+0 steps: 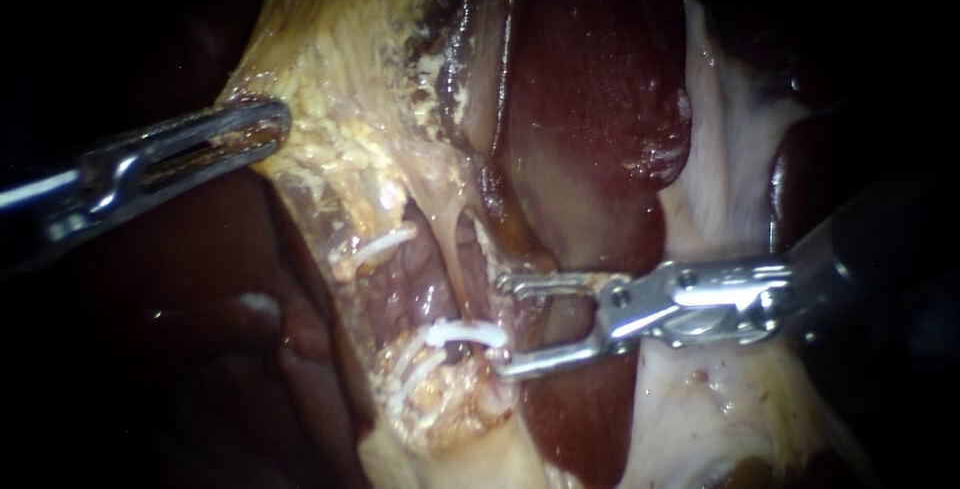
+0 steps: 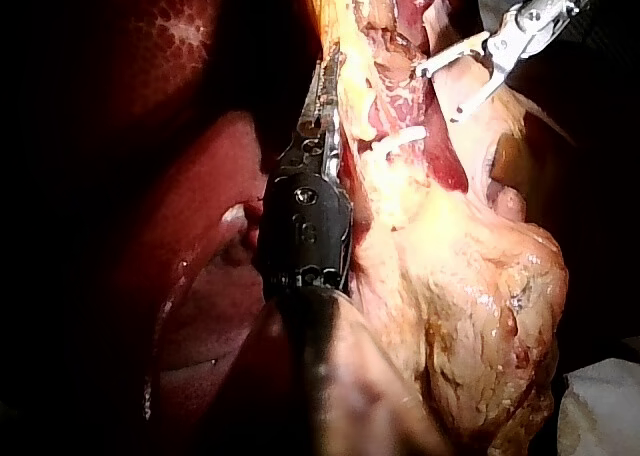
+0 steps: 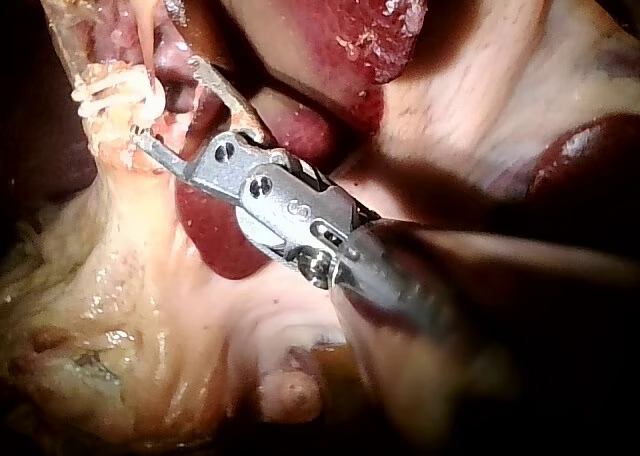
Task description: Going back first clip right tube
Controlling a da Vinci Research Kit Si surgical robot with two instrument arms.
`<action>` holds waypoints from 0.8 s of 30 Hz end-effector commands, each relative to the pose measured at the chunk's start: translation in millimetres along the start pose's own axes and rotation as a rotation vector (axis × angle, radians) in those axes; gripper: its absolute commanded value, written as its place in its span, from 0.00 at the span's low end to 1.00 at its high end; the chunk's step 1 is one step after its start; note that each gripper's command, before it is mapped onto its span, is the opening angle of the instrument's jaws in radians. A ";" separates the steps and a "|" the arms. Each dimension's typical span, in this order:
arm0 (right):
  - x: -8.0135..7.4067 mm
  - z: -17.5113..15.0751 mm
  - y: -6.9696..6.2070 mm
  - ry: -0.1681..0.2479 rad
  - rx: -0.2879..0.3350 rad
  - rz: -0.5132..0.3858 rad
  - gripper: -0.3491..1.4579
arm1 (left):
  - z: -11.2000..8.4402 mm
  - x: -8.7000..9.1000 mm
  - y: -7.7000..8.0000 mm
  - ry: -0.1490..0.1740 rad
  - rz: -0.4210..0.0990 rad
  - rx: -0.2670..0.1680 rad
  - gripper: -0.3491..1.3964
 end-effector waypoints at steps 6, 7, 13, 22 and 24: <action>2.3 -2.6 0.7 0.016 -0.022 -0.064 0.52 | 0.5 0.5 -0.1 -0.004 0.002 -0.003 0.00; 2.4 -2.8 0.7 0.015 -0.023 -0.063 0.52 | 0.6 0.7 -0.1 -0.007 0.002 -0.003 0.00; 2.1 -2.8 0.6 0.016 -0.022 -0.065 0.52 | 2.9 3.2 0.5 0.018 0.017 -0.005 0.00; 1.9 -2.7 0.4 0.018 -0.009 -0.067 0.53 | 9.3 9.5 1.3 0.102 0.022 0.006 0.00; 1.9 -2.8 0.3 0.019 -0.009 -0.067 0.53 | 10.4 9.9 1.0 0.107 0.023 0.017 0.00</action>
